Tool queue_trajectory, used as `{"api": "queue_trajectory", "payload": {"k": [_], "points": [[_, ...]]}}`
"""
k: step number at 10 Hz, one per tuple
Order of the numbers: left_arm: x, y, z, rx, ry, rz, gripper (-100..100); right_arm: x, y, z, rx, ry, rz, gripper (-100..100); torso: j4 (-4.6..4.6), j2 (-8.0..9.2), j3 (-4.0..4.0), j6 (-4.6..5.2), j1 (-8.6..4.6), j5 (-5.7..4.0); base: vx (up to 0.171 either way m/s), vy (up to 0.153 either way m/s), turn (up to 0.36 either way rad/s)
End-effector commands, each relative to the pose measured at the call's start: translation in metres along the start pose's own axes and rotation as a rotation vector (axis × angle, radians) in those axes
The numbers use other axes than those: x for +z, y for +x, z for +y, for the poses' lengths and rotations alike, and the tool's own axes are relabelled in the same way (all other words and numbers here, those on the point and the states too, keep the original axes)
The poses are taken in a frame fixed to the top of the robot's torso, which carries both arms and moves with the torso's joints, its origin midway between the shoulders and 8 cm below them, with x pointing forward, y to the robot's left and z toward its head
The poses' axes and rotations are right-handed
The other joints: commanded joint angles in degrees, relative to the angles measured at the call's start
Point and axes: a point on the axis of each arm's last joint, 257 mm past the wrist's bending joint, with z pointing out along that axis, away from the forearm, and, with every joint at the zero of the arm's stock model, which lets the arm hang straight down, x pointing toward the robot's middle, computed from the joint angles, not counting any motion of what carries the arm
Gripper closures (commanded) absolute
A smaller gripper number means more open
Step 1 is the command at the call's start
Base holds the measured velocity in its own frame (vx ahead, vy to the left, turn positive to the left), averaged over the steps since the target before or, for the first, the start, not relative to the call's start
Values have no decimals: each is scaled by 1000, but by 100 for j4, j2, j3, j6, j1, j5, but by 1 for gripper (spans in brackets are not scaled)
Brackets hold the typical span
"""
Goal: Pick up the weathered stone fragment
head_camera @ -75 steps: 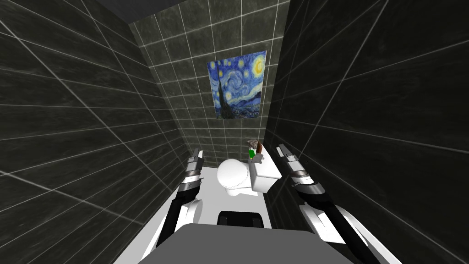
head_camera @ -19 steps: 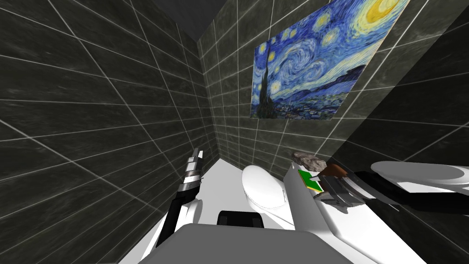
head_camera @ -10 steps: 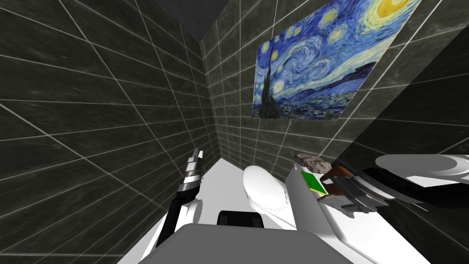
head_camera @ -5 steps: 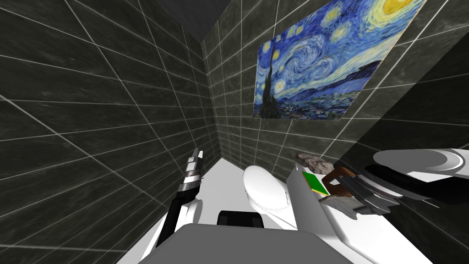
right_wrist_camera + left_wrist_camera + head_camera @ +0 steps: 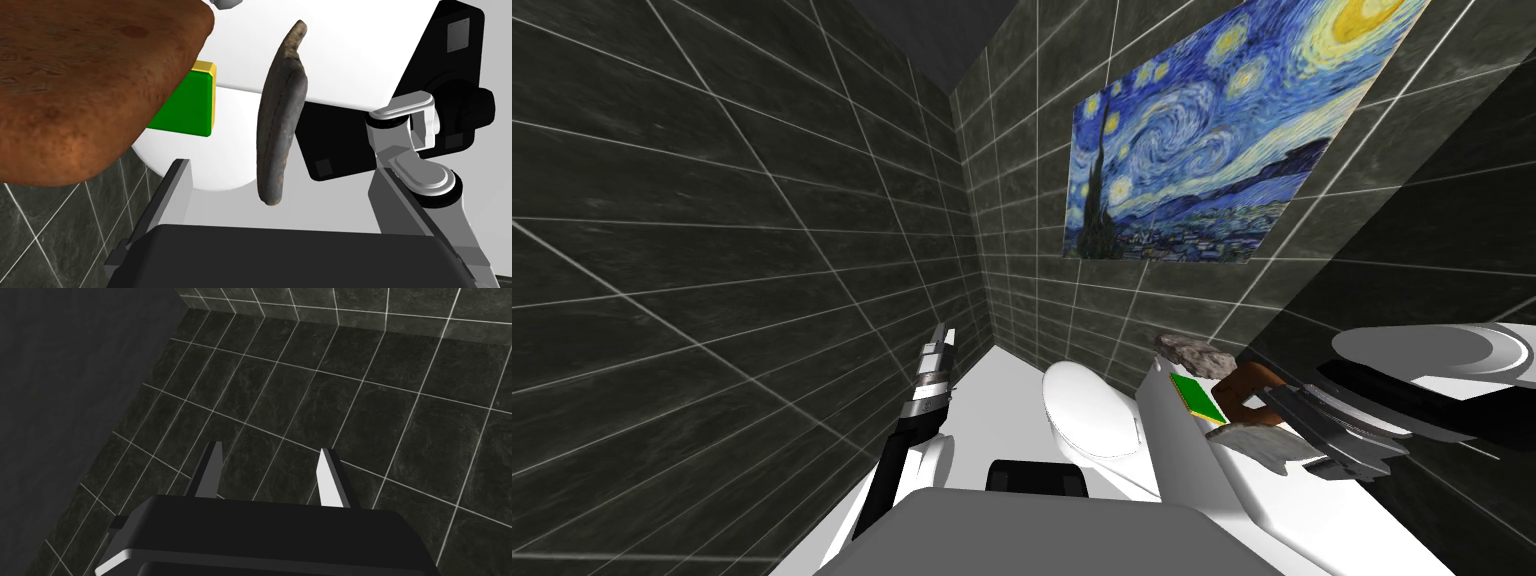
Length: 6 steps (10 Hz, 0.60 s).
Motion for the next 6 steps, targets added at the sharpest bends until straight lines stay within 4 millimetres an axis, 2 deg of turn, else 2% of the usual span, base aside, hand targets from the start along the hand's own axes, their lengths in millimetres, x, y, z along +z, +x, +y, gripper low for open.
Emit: {"api": "queue_trajectory", "payload": {"k": [1, 3, 4, 5, 6], "points": [[0, 0, 0, 0, 0, 0, 0, 8, 0, 6, -38, -3, 0, -100, 0, 0, 0, 0, 0, 0, 169, 35, -316], [0, 0, 0, 0, 0, 0, 0, 21, -1, 16, -93, -7, -2, -100, -14, -53, -32, -7, 11, 3, 219, 52, -244], [0, 0, 0, 0, 0, 0, 0, 17, -2, 12, -71, -7, -1, -100, -16, -60, -37, -4, 17, 4, 30, 53, -132], [0, 0, 0, 0, 0, 0, 0, 17, -2, 13, -76, -6, -1, 100, -8, -18, -14, -11, 11, 6, 2, 6, 9], [0, 0, 0, 0, 0, 0, 0, 17, -2, 13, -76, -6, -1, 100, -3, 1, -2, -10, -1, 2, 0, 0, 0]]}}
